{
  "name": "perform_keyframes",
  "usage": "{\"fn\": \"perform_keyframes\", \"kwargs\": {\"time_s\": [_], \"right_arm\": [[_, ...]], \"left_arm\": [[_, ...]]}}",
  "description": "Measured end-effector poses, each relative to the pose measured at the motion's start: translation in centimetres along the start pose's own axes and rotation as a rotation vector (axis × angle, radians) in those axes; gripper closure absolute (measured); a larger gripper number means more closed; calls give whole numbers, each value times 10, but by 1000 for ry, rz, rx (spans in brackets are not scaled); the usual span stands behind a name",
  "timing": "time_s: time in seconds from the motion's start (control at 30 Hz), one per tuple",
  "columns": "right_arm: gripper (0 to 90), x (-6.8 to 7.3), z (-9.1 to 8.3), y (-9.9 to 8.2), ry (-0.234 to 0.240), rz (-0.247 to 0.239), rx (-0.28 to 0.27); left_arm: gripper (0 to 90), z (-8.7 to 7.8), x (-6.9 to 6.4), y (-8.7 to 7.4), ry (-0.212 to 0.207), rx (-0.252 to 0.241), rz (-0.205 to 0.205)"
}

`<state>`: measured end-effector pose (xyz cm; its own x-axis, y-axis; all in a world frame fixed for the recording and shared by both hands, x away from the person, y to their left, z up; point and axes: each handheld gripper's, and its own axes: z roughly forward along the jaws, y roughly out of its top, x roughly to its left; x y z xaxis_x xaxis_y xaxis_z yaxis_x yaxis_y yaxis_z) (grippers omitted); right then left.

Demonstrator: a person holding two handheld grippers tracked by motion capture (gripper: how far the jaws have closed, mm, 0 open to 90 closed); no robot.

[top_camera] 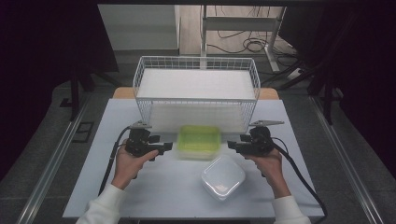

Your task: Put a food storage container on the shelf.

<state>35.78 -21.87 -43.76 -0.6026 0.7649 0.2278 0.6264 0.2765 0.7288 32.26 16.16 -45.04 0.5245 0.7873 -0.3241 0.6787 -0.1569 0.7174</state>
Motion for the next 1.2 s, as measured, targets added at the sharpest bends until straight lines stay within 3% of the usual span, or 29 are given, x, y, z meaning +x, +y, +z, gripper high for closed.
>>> {"fn": "perform_keyframes", "kwargs": {"time_s": [0.13,0.17,0.33,0.4,0.53,0.6,0.7,0.9,0.97,1.2], "right_arm": [[326,3,5,5,4,-6,0],[345,2,11,7,24,8,7],[385,0,22,12,20,27,41],[408,-2,28,16,9,32,59],[442,-5,42,18,21,59,91],[458,-9,50,17,18,88,101],[473,-11,57,16,51,115,106],[498,-15,67,15,75,135,124],[516,-16,74,14,90,151,130],[543,-20,82,13,105,185,134]], "left_arm": [[330,7,6,7,-7,6,-25],[331,9,7,10,-18,8,-32],[371,21,10,21,-52,46,-53],[387,29,13,23,-85,64,-81],[426,40,17,25,-85,89,-103],[434,44,21,25,-93,92,-135],[442,49,27,24,-97,100,-154],[465,65,33,22,-102,146,-204],[490,72,36,20,-127,154,-225],[539,84,41,18,-158,169,-260]]}}
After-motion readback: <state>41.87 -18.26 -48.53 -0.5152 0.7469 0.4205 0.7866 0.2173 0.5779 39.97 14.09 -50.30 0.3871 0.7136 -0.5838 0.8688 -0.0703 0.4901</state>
